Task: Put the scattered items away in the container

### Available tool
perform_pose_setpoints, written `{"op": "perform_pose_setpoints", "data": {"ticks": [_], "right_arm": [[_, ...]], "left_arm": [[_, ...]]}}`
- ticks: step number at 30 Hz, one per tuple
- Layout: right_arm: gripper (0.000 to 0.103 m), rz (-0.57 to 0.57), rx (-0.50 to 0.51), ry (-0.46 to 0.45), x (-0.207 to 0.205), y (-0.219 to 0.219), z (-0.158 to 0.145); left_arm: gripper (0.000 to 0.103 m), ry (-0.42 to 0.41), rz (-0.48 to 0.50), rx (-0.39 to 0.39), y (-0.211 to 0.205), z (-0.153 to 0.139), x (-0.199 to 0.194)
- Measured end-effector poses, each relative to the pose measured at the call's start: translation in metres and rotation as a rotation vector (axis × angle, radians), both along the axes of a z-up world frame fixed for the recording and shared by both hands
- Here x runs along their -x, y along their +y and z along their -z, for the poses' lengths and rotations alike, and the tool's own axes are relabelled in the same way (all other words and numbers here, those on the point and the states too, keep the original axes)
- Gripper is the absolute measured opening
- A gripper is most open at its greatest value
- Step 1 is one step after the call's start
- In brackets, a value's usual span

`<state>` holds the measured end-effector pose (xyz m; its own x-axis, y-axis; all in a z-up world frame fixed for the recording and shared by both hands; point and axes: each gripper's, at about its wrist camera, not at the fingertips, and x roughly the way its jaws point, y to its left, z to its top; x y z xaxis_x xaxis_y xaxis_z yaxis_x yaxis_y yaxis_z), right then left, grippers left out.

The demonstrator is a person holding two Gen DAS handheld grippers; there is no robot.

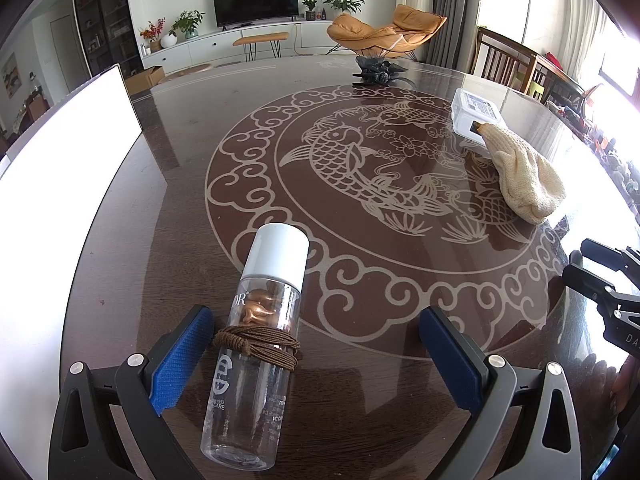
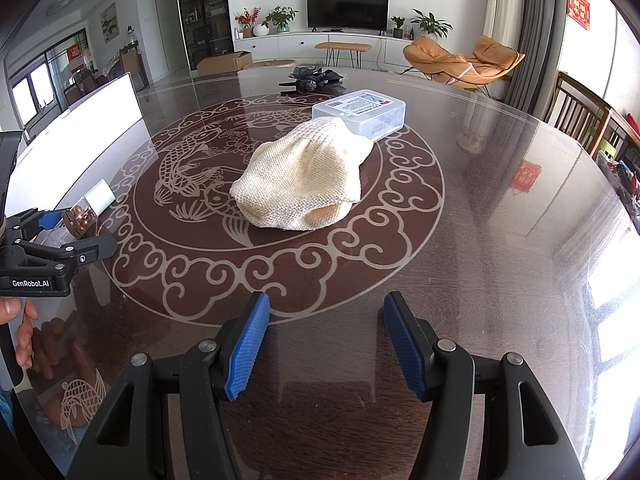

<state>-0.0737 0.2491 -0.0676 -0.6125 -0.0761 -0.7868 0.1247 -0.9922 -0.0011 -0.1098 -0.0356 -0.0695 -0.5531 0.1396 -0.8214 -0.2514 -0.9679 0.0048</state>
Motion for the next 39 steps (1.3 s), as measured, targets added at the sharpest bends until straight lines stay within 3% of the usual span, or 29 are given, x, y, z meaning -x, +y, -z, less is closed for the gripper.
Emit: {"op": "perform_pose_setpoints", "data": {"ticks": [39], "right_arm": [[0.060, 0.004, 0.022, 0.006, -0.0010, 0.0027, -0.0013]], "left_arm": [[0.103, -0.003, 0.001, 0.000, 0.0002, 0.0007, 0.0006]]}}
